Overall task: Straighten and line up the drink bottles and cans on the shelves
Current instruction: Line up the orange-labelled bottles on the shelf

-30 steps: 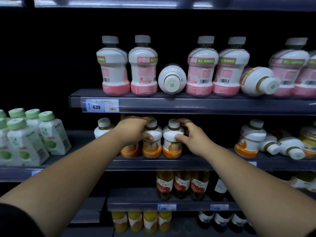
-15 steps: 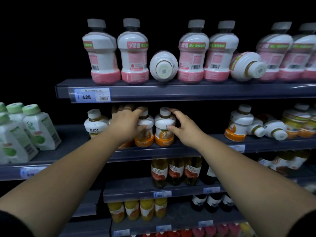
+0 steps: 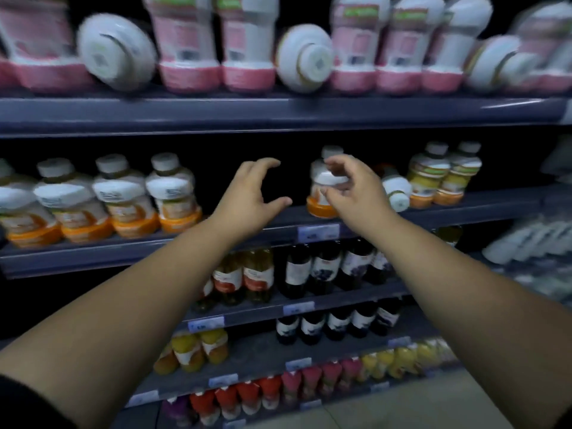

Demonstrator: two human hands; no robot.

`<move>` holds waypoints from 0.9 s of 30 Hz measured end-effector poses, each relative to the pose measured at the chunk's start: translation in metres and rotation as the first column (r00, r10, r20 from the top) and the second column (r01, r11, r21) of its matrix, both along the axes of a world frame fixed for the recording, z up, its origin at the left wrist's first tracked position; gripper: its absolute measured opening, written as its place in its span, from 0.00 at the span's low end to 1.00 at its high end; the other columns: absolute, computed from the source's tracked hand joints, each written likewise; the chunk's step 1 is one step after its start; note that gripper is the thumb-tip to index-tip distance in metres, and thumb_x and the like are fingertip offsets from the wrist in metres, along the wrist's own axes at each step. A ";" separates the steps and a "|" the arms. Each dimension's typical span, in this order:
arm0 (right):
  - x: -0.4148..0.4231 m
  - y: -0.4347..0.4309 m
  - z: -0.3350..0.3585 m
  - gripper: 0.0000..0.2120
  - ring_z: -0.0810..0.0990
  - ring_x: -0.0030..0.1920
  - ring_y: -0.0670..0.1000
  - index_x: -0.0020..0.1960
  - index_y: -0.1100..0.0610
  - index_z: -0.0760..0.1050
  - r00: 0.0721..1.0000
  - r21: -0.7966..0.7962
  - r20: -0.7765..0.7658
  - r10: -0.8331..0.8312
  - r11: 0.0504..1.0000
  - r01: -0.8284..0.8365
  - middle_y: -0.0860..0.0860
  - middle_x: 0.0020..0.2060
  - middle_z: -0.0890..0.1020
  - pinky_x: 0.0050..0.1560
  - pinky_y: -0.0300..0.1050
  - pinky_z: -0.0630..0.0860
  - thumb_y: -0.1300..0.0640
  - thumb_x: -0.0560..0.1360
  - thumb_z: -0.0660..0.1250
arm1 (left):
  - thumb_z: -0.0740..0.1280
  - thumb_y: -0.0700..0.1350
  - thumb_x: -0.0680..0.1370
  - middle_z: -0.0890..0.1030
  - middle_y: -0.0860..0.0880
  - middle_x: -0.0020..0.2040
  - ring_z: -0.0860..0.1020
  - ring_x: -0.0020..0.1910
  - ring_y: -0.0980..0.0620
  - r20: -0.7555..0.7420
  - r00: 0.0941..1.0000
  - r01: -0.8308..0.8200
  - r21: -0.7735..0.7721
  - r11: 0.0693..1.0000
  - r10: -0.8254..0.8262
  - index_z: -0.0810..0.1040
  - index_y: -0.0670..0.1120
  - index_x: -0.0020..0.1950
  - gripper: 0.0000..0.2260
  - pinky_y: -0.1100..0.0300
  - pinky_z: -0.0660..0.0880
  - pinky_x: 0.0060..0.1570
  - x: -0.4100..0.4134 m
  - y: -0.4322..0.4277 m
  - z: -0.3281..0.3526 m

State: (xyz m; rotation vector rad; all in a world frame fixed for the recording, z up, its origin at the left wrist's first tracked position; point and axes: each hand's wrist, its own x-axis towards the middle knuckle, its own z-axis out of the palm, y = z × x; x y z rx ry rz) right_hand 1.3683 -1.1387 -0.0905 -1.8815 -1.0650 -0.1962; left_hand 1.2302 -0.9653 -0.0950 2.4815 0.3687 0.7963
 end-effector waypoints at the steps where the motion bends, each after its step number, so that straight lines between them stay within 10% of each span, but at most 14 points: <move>1: 0.015 -0.015 -0.001 0.20 0.78 0.56 0.47 0.64 0.50 0.75 1.000 -0.006 0.010 -0.011 1.000 0.011 0.46 0.56 0.77 0.59 0.51 0.78 0.59 0.73 0.71 | 0.76 0.51 0.72 0.71 0.46 0.66 0.71 0.64 0.51 -0.005 1.000 -0.016 -0.065 0.998 0.016 0.68 0.50 0.73 0.32 0.60 0.68 0.65 0.018 -0.015 -0.003; 10: 0.077 -0.048 -0.024 0.24 0.75 0.63 0.50 0.68 0.49 0.71 0.999 -0.217 -0.047 -0.009 0.976 -0.001 0.50 0.61 0.76 0.63 0.53 0.74 0.54 0.74 0.73 | 0.78 0.40 0.70 0.73 0.52 0.61 0.74 0.59 0.54 0.035 0.999 -0.013 -0.527 0.850 0.036 0.59 0.46 0.75 0.40 0.61 0.71 0.56 0.101 -0.059 -0.030; 16: 0.069 -0.006 -0.028 0.37 0.78 0.61 0.50 0.74 0.43 0.63 0.985 -0.191 -0.172 0.014 0.981 -0.047 0.50 0.65 0.77 0.62 0.53 0.77 0.48 0.68 0.75 | 0.78 0.30 0.67 0.78 0.55 0.56 0.80 0.51 0.64 0.081 0.990 0.138 -0.565 0.814 -0.112 0.66 0.43 0.71 0.37 0.73 0.75 0.45 0.108 -0.041 -0.028; 22: 0.045 0.033 -0.026 0.39 0.77 0.57 0.48 0.70 0.46 0.61 0.968 -0.193 -0.249 0.027 0.978 -0.077 0.49 0.61 0.77 0.55 0.44 0.74 0.45 0.66 0.78 | 0.75 0.37 0.63 0.77 0.48 0.62 0.79 0.60 0.52 0.087 0.981 0.190 -0.618 0.762 -0.175 0.61 0.48 0.73 0.41 0.46 0.76 0.63 0.067 -0.015 -0.032; 27: 0.026 0.067 -0.021 0.40 0.72 0.57 0.46 0.75 0.51 0.60 0.957 -0.159 -0.276 0.091 0.977 -0.139 0.45 0.58 0.73 0.56 0.41 0.67 0.53 0.70 0.78 | 0.75 0.39 0.70 0.73 0.51 0.68 0.72 0.67 0.55 -0.067 0.995 0.042 -0.322 0.946 -0.067 0.65 0.53 0.74 0.35 0.52 0.70 0.69 0.008 0.018 -0.014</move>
